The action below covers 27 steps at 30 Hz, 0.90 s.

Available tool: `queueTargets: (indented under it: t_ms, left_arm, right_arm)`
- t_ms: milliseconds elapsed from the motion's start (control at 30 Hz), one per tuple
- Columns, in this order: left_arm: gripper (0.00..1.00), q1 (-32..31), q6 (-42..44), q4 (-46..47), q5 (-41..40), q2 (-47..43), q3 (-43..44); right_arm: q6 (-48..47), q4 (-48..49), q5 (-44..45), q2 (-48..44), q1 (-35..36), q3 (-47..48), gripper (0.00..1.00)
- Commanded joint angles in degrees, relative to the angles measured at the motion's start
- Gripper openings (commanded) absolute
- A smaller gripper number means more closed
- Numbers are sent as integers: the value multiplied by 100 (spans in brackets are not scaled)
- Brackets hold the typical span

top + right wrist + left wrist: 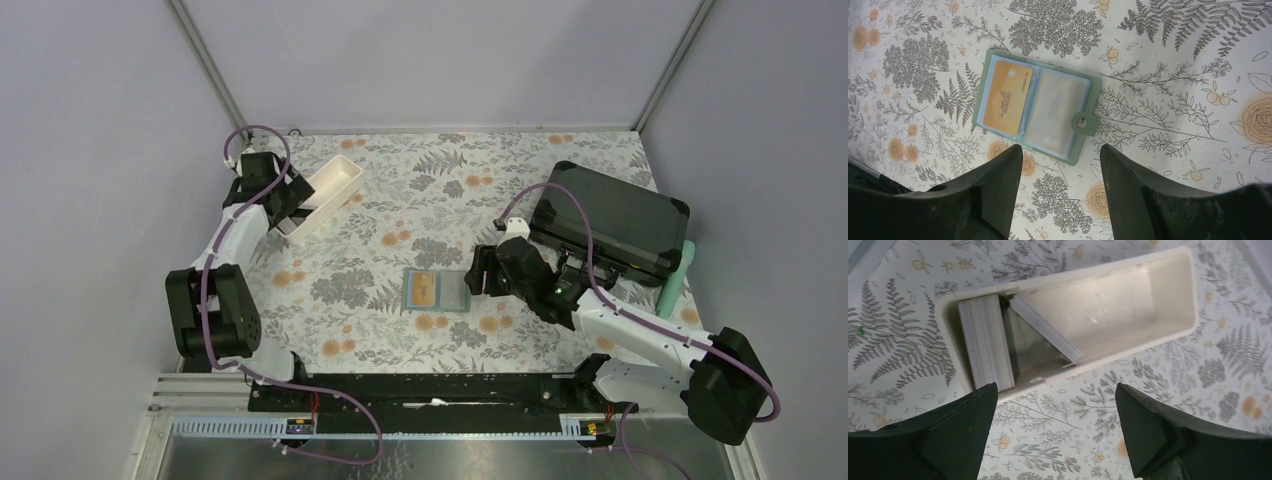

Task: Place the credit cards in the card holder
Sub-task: Pick up the credit card from the storage box.

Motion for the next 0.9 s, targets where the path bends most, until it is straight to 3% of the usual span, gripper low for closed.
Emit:
queueTargets:
  t_ms: [0, 667, 867]
  left_arm:
    - [93, 100, 154, 85, -609, 206, 274]
    - [94, 481, 274, 319, 36, 980, 666]
    - [95, 482, 269, 257, -155, 1056, 709]
  right_arm:
    - [-115, 285, -162, -80, -47, -70, 66]
    - [167, 500, -501, 145, -47, -143, 66]
    - [181, 501, -490, 138, -47, -182, 65]
